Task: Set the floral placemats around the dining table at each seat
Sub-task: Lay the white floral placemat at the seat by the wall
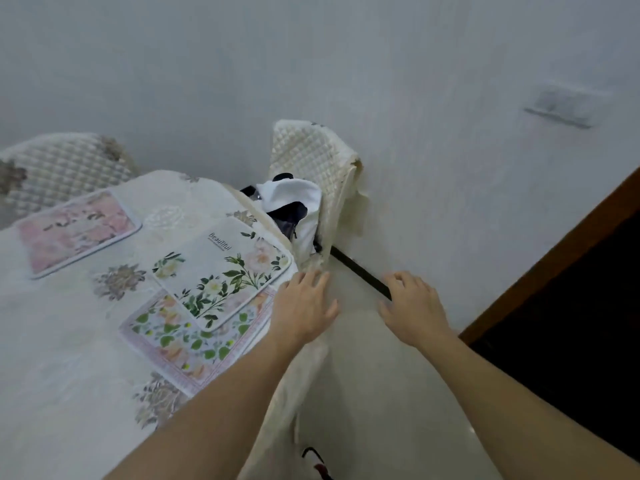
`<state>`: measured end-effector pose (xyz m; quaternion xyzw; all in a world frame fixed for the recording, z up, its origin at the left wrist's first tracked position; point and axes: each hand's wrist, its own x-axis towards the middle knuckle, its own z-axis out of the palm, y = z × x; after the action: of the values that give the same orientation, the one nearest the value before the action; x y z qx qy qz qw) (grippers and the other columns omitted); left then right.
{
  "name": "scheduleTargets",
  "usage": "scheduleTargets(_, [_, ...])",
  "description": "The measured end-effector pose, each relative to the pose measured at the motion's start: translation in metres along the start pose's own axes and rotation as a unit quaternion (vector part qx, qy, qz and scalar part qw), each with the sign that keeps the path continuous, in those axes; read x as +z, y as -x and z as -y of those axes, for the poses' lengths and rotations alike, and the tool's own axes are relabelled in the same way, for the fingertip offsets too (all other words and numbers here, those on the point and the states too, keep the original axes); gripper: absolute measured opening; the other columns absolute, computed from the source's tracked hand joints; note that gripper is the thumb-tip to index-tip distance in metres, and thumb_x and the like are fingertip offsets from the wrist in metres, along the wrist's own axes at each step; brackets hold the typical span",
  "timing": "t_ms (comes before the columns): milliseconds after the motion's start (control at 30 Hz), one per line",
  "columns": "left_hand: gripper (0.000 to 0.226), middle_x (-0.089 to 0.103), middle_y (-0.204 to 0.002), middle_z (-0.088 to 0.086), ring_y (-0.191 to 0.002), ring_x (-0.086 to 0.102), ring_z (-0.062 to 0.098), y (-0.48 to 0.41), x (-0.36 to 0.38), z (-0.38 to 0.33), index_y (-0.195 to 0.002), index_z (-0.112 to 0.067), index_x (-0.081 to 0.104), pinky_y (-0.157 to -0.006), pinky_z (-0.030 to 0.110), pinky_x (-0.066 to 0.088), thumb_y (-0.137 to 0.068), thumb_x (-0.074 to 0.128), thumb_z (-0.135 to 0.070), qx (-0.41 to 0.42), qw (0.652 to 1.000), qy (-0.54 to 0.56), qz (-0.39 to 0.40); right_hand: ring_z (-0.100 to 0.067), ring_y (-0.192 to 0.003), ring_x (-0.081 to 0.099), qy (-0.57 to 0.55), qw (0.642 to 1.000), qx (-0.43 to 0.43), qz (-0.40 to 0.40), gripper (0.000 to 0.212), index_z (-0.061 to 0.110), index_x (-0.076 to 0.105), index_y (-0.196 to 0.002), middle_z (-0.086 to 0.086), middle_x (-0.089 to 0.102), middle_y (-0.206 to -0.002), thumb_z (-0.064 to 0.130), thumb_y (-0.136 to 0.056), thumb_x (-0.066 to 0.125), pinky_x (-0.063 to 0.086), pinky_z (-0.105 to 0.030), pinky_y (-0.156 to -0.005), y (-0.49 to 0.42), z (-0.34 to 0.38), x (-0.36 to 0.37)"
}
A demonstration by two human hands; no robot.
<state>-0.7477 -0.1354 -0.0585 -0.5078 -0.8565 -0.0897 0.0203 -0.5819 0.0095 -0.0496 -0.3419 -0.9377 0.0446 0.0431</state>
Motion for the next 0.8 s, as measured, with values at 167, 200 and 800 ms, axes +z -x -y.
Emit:
scheduleTargets(167, [0.055, 0.051, -0.142, -0.001, -0.125, 0.049, 0.024, -0.026, 0.003, 0.06, -0.139, -0.024, 0.044, -0.096, 0.042, 0.047, -0.092, 0.036, -0.052, -0.091, 0.996, 0.005, -0.001, -0.026, -0.114, 0.053, 0.005, 0.998, -0.066, 0.013, 0.048, 0.023, 0.044, -0.137, -0.003, 0.053, -0.131, 0.041, -0.093, 0.048, 0.042, -0.04, -0.094, -0.081, 0.044, 0.009])
scheduleTargets(200, [0.056, 0.051, -0.141, -0.001, -0.123, 0.049, 0.024, -0.028, 0.003, 0.072, -0.138, -0.024, 0.044, -0.095, 0.042, 0.048, -0.091, 0.036, -0.053, -0.106, 0.994, 0.001, 0.003, -0.025, -0.114, 0.052, -0.004, 0.997, -0.078, 0.017, 0.048, 0.023, 0.044, -0.137, -0.003, 0.052, -0.131, 0.041, -0.093, 0.048, 0.041, -0.041, -0.095, -0.094, 0.053, 0.011])
scheduleTargets(800, [0.058, 0.045, -0.146, 0.002, -0.131, 0.043, 0.027, 0.011, 0.024, 0.202, -0.142, -0.024, 0.037, -0.098, 0.045, 0.048, -0.094, 0.034, -0.056, -0.41, 0.909, 0.0, 0.08, -0.032, -0.108, 0.054, -0.044, 0.946, -0.297, 0.122, 0.048, 0.016, 0.05, -0.134, -0.011, 0.055, -0.125, 0.032, -0.089, 0.053, 0.048, -0.045, -0.085, -0.239, 0.184, 0.088])
